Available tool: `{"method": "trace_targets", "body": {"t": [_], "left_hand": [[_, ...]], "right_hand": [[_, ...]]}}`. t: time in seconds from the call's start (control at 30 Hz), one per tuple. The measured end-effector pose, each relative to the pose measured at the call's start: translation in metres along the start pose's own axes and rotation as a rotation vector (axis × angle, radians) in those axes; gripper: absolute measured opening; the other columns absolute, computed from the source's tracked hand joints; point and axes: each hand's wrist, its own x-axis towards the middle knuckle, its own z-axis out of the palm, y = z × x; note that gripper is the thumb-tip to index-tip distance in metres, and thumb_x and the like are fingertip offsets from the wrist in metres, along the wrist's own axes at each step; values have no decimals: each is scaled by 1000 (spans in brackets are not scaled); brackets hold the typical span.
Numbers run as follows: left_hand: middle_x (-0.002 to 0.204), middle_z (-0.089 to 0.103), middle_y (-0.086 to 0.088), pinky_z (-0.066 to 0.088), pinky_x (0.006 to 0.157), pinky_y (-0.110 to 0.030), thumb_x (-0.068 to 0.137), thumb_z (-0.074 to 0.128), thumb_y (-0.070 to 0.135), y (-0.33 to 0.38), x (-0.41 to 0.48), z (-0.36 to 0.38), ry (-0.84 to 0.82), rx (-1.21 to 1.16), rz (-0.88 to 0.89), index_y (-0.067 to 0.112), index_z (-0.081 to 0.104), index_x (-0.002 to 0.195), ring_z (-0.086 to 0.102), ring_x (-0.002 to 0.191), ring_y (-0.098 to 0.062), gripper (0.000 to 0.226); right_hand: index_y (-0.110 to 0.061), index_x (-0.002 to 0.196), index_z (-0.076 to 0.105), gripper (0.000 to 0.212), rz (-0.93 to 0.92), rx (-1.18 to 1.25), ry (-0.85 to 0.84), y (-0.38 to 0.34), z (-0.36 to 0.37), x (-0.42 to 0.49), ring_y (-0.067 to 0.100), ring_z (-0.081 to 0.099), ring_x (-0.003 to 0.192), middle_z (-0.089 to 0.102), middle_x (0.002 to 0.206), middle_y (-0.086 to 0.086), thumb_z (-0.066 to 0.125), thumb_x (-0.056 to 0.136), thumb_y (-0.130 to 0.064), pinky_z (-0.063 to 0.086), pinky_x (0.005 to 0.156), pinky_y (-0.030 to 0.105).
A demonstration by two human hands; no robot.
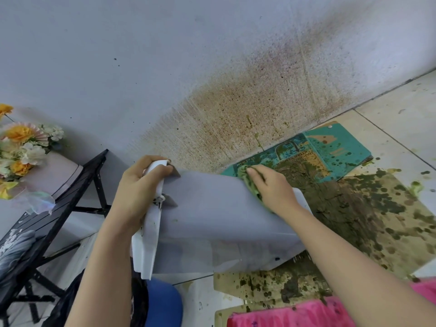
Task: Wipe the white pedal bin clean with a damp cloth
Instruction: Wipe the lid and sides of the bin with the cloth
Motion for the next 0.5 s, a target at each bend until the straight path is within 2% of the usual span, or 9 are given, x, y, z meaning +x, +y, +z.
{"method": "trace_targets", "body": {"t": [0.1,0.23,0.3,0.4,0.5], "left_hand": [[92,74,6,52,54,-17,74,67,37,3,5,4,-18,-11,10,24,74,95,68,80,-10,26],[93,76,8,51,54,-13,75,66,37,2,7,5,-13,8,34,24,75,95,68,81,-8,26],[91,75,8,51,54,-15,72,67,41,3,8,6,-7,17,39,26,75,95,69,78,-8,29],[89,74,9,51,58,-20,68,67,48,4,9,7,-10,49,43,30,74,96,69,76,-5,34],[90,73,9,51,57,-19,69,66,49,6,11,10,-17,85,49,31,73,95,70,76,-5,33]], "right_hand": [[-22,120,65,38,65,16,57,36,-18,-16,15,61,94,67,107,-6,39,103,-44,51,75,35],[-18,129,62,38,255,155,204,77,-37,-45,17,58,112,65,124,-1,46,101,-39,43,87,27],[-19,131,61,40,312,251,260,84,-36,-62,16,56,119,62,130,-3,53,97,-40,42,94,28],[-26,129,61,48,297,347,301,79,-31,-86,6,54,118,58,130,-14,64,86,-47,44,97,27],[-20,128,64,41,231,240,395,74,-29,-106,11,52,123,59,129,-11,66,89,-33,42,104,31]]}}
